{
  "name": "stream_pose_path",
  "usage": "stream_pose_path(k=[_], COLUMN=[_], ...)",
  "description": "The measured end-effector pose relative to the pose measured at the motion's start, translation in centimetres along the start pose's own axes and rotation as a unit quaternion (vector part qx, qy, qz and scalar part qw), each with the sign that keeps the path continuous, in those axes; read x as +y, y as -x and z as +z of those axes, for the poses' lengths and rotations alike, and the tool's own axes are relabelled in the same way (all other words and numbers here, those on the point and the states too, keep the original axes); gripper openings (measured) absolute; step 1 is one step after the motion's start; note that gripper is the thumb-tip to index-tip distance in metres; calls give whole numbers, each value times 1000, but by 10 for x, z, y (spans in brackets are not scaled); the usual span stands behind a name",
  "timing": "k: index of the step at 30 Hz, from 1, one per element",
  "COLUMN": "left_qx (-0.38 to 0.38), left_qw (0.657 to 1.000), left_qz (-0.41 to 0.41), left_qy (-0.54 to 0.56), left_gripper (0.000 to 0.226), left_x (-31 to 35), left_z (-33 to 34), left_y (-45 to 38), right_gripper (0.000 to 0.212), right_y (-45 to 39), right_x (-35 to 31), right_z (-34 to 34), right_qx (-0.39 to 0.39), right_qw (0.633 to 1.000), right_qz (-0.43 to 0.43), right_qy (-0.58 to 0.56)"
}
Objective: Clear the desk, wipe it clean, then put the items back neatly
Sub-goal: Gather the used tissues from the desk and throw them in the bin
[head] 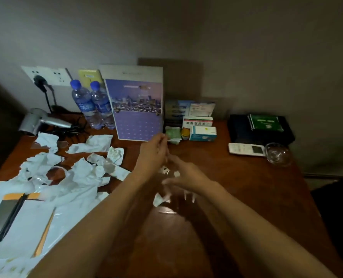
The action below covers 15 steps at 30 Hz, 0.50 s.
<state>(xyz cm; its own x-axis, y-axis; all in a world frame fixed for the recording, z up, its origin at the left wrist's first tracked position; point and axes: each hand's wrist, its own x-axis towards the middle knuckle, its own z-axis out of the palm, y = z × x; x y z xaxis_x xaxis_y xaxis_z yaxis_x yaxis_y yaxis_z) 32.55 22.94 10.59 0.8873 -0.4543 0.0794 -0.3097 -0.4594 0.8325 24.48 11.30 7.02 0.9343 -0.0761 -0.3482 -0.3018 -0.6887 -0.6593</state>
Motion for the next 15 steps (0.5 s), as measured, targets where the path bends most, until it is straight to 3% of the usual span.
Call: stream_pose_path(k=[4,11,15], left_qx=[-16,38,39], left_qw=[999,998,993], left_qz=[33,43,20], left_qy=[16,-14,-109], left_gripper=[18,19,25], left_x=[3,-16,-37], left_z=[3,-14,-25], left_y=[6,5,-10], right_gripper=[88,20,23], right_y=[-5,-26,-37], right_x=[-18,-21,-29], right_z=[-5,2,0], right_qx=[16,92,115], right_qw=[998,993,993], right_qz=[-32,-57,-36], right_qy=[-61,-39,1])
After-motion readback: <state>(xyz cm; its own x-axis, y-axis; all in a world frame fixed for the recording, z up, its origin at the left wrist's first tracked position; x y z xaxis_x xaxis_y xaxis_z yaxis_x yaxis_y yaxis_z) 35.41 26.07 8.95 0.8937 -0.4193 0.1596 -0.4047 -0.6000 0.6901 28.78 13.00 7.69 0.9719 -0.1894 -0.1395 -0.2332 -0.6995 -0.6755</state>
